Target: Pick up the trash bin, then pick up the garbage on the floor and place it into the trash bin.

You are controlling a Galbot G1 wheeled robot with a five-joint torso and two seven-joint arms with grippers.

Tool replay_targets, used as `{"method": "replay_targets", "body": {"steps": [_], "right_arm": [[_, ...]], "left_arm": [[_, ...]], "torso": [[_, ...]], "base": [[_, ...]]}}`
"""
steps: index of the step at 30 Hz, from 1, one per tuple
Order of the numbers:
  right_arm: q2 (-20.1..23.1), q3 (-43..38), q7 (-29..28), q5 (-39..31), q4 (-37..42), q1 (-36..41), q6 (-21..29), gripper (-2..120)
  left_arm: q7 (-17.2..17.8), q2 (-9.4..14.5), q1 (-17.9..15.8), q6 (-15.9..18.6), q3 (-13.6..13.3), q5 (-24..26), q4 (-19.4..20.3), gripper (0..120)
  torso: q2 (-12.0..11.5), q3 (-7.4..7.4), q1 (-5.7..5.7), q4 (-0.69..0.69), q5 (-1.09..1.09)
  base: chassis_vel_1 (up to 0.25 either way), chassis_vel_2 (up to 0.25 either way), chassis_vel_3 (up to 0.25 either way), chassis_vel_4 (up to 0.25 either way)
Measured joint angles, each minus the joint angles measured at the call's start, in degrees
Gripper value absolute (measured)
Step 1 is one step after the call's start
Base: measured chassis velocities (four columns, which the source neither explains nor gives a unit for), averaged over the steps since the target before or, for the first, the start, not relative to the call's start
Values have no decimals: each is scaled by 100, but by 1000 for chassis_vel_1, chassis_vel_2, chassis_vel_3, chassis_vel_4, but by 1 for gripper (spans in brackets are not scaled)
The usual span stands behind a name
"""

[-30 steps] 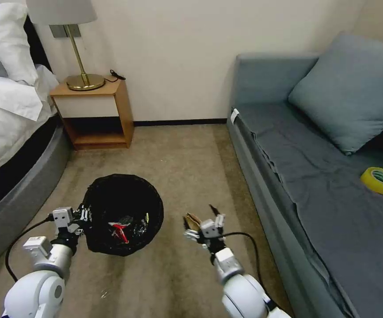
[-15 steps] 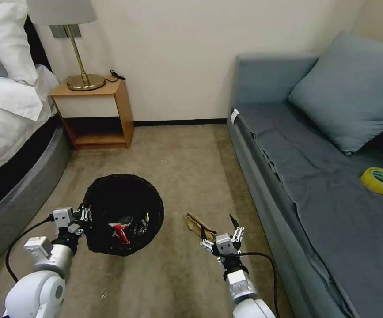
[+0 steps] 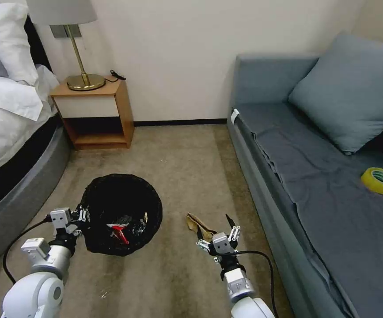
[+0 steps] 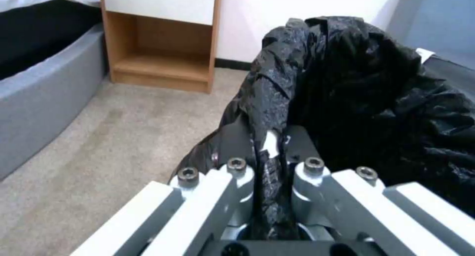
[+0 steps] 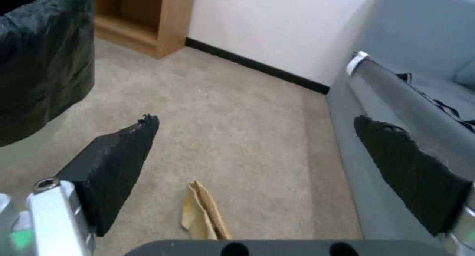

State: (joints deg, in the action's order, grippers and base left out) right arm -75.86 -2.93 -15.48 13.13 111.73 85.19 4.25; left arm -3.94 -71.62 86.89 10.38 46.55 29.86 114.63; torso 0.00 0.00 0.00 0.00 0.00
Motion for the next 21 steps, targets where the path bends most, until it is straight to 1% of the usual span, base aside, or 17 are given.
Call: {"method": "replay_targets", "body": {"steps": [21], "right_arm": [[14, 70, 116, -48, -37, -96, -5, 100]], "left_arm": [[-11, 34, 4, 0, 147, 81, -18, 4]], "torso": [[0, 0, 0, 0, 0]], "base": [[0, 0, 0, 0]]}}
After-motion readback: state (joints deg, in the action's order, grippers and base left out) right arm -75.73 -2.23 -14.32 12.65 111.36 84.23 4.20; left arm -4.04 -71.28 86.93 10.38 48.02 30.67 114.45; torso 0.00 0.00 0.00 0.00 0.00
